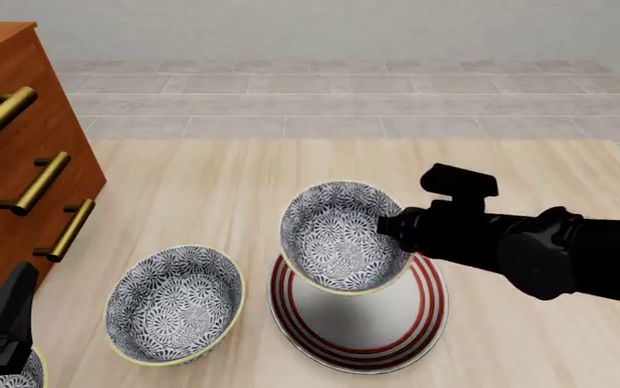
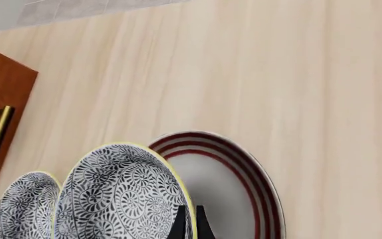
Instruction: Pick up the bowl and put it in the front on the plate.
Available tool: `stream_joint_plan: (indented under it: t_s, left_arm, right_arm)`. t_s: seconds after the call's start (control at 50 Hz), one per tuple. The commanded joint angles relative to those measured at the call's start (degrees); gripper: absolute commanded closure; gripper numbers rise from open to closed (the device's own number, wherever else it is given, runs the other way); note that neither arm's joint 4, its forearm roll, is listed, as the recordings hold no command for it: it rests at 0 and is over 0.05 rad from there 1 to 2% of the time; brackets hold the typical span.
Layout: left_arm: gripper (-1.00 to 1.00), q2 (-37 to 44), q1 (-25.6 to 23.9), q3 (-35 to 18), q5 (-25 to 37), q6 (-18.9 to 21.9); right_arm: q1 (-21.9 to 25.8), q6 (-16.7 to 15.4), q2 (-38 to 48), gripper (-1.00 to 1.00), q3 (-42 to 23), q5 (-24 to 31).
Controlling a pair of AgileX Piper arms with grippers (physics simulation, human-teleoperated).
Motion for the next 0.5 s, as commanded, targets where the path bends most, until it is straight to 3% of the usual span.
stream_joint_plan:
  t_s: [0.02, 0.5]
  left_arm:
    - [-1.0, 0.0, 0.0, 0.0, 0.0, 0.0]
    - [-1.0, 0.0, 0.0, 0.0, 0.0, 0.0]
  right_arm:
    - [0.5, 0.42, 0.42, 1.0, 1.23, -1.2]
    - [1.26, 1.76, 2.99, 1.0, 5.05, -5.22]
